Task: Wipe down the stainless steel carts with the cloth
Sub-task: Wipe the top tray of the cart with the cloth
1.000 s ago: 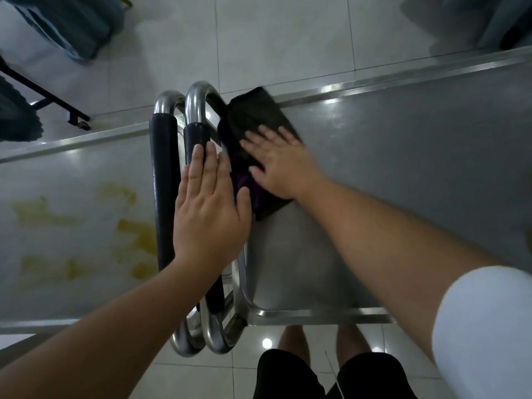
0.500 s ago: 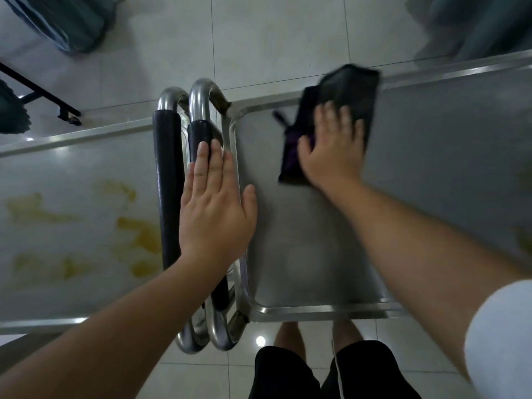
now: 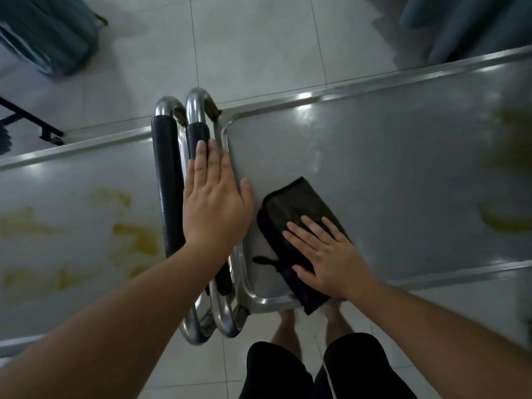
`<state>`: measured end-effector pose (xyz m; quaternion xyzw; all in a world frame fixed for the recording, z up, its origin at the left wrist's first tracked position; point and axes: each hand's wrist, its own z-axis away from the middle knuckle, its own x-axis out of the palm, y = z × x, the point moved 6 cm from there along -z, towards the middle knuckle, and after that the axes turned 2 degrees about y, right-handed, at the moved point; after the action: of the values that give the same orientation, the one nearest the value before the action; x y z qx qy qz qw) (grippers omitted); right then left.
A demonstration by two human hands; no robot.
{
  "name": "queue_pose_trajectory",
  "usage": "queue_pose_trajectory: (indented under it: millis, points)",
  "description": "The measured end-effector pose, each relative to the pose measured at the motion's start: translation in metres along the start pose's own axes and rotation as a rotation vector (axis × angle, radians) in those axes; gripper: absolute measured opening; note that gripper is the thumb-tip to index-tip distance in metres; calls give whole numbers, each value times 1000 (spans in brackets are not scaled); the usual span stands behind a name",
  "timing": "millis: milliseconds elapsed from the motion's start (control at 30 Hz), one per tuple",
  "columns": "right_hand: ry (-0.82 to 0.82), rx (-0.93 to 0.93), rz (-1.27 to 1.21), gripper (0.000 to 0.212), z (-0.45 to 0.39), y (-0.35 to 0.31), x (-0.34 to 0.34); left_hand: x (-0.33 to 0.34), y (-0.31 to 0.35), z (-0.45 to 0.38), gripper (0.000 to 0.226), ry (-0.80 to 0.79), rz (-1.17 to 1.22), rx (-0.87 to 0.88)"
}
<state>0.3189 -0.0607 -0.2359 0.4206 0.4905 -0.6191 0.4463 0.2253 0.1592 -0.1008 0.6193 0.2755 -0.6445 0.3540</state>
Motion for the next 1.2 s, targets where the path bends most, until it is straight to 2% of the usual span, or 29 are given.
queue_pose_trajectory:
  millis: [167,300,367,533,667,900,1067,1133,1200]
  points:
    - [45,184,5,74,47,61,-10,0,4,2,74,6,-9,31]
    - [83,445,-23,74,88,127,-22,-1,6,3,72,22,2,45]
    - [93,505,-27,76,105,150,-24,-1,6,3,71,27,-4,49]
    - [101,671,-55,79,119,178,-28,-1,8,2,71,40,-22,53]
    - [99,666,-39,79,118,173,-31,1,9,3,67,38,-60,75]
    - [116,649,-5,77,119,178,-23,6,11,3,69,61,-312,133]
    - [122,640,-9,78,119,181,-20,33,40,17,69,-43,-608,511]
    - [126,639,-16,77,120,182,-18,51,66,30,68,-152,-535,493]
    - [142,629,-27,77,120,181,-18,66,100,45,65,-263,-347,341]
